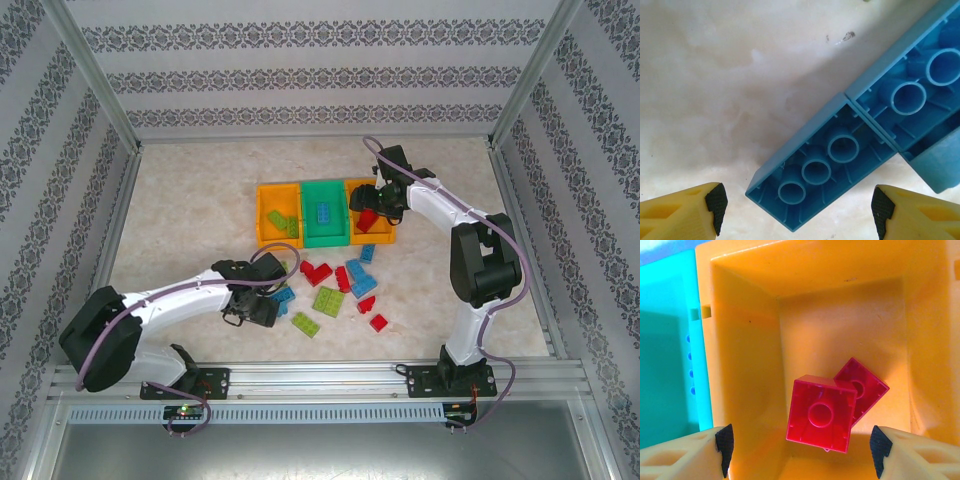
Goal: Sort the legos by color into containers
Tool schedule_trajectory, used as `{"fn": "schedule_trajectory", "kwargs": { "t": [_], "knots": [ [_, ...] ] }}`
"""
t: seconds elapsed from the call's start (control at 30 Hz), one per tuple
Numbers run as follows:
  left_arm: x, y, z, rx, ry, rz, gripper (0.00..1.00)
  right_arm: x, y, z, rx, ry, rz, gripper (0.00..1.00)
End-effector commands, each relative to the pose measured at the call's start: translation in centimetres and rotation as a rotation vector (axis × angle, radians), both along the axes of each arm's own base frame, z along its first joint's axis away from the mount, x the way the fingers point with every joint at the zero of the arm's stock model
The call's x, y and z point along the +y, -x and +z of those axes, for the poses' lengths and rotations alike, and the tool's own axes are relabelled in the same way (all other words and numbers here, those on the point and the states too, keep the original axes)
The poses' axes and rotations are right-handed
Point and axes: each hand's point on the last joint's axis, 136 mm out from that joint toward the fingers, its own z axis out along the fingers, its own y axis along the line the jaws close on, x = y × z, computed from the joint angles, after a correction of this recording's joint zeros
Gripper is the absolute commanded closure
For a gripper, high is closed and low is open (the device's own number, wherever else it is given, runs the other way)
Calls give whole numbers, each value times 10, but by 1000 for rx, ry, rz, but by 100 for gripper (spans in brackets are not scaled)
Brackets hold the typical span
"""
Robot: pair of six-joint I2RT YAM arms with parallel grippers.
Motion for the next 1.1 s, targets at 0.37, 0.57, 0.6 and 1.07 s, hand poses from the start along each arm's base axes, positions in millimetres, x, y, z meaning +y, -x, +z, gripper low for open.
{"fn": "schedule_trajectory", "kwargs": {
  "t": [0.37, 0.57, 0.6, 1.07],
  "knots": [
    [-6, -12, -9, 29, -100, -129, 24, -1, 2, 5, -10, -9, 14, 23],
    [-9, -5, -19, 71, -85, -122, 36, -4, 1, 4, -8, -6, 9, 22],
    [-9, -5, -19, 70, -84, -117, 36, -5, 1, 3, -7, -5, 9, 22],
    [-7, 0, -22, 82, -75, -85, 36, -9, 0, 2, -5, -14, 1, 22]
  ]
}}
